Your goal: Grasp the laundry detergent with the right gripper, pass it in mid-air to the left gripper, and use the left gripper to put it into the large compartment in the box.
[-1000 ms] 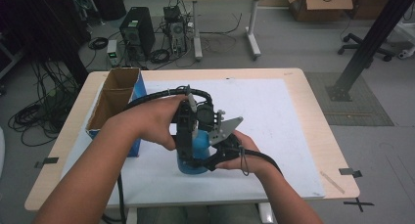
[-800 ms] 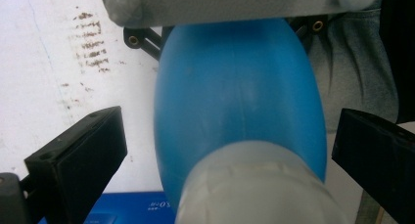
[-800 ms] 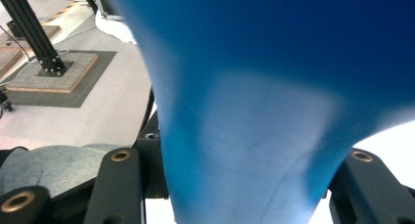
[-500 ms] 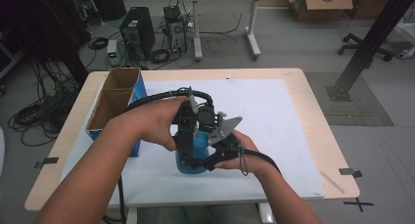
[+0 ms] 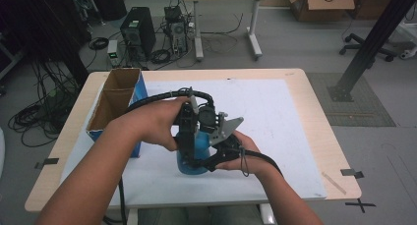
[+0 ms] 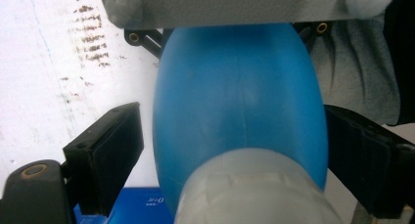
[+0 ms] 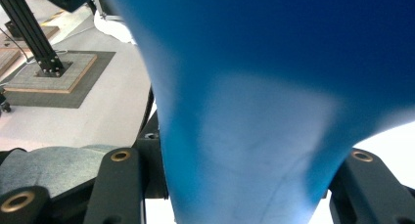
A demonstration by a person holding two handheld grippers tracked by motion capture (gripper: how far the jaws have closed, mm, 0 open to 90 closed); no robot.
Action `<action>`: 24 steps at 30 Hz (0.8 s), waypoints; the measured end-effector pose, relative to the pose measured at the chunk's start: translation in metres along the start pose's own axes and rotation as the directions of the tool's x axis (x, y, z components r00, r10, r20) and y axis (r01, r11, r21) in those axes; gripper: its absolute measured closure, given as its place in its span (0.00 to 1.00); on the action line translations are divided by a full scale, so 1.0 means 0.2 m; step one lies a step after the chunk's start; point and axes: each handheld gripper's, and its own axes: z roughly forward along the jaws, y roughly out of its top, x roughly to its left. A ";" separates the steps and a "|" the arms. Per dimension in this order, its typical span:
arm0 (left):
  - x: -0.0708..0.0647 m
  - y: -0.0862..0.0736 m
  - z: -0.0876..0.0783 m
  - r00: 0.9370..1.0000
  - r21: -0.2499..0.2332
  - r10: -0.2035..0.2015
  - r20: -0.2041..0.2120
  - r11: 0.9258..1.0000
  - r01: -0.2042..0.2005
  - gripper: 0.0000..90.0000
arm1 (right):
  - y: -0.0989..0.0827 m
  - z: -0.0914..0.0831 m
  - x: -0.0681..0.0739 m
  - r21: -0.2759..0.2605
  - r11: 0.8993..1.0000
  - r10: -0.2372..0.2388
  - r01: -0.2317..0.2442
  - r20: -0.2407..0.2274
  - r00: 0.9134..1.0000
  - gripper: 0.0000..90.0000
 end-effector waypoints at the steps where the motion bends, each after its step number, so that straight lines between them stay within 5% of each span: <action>1: 0.00 0.00 0.00 1.000 -0.003 0.001 0.003 1.000 -0.001 0.19 | 0.00 0.00 0.00 -0.002 1.000 -0.003 0.003 0.001 1.000 0.50; 24: -0.01 -0.01 0.00 1.000 0.004 0.007 0.009 1.000 -0.007 0.30 | 0.01 0.01 0.00 -0.018 1.000 -0.012 0.012 0.006 1.000 0.50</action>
